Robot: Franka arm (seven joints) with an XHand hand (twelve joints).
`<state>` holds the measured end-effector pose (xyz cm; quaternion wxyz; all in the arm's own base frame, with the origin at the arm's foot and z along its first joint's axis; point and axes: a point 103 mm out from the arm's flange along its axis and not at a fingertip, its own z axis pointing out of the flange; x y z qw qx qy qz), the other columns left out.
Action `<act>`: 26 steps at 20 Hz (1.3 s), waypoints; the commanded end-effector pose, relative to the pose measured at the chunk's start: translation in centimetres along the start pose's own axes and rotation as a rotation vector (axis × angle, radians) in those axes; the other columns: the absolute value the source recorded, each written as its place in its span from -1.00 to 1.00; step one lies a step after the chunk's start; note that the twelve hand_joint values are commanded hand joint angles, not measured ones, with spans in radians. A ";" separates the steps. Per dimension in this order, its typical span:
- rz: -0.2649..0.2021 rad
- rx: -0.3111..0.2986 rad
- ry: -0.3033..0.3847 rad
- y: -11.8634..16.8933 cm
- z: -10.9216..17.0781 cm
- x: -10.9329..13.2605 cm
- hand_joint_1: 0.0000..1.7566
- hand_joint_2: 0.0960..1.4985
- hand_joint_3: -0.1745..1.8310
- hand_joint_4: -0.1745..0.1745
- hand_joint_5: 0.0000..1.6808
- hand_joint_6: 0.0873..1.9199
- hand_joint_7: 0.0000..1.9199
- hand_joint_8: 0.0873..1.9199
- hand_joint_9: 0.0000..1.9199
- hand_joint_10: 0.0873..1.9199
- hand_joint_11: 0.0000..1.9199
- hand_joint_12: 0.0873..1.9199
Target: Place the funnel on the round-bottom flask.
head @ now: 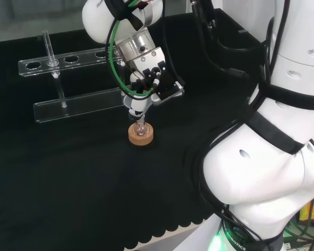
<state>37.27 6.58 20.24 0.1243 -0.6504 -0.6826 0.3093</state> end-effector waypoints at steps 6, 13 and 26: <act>-0.008 -0.189 0.046 -2.2 -0.8 -1.6 -0.42 -0.21 -0.56 -0.46 -0.79 -1.00 -1.00 -0.75 -0.92 -0.22 -1.00 0.48; 0.028 -0.277 0.073 -3.9 -2.2 -4.1 -0.45 -0.18 -0.61 -0.46 -0.79 -1.00 -1.00 -0.84 -0.99 -0.25 -1.00 0.45; 0.090 -0.370 0.111 -3.9 -2.7 -10.9 -0.33 -0.03 -0.66 -0.47 -0.64 -1.00 -0.89 -0.35 -0.66 -0.28 -0.87 0.47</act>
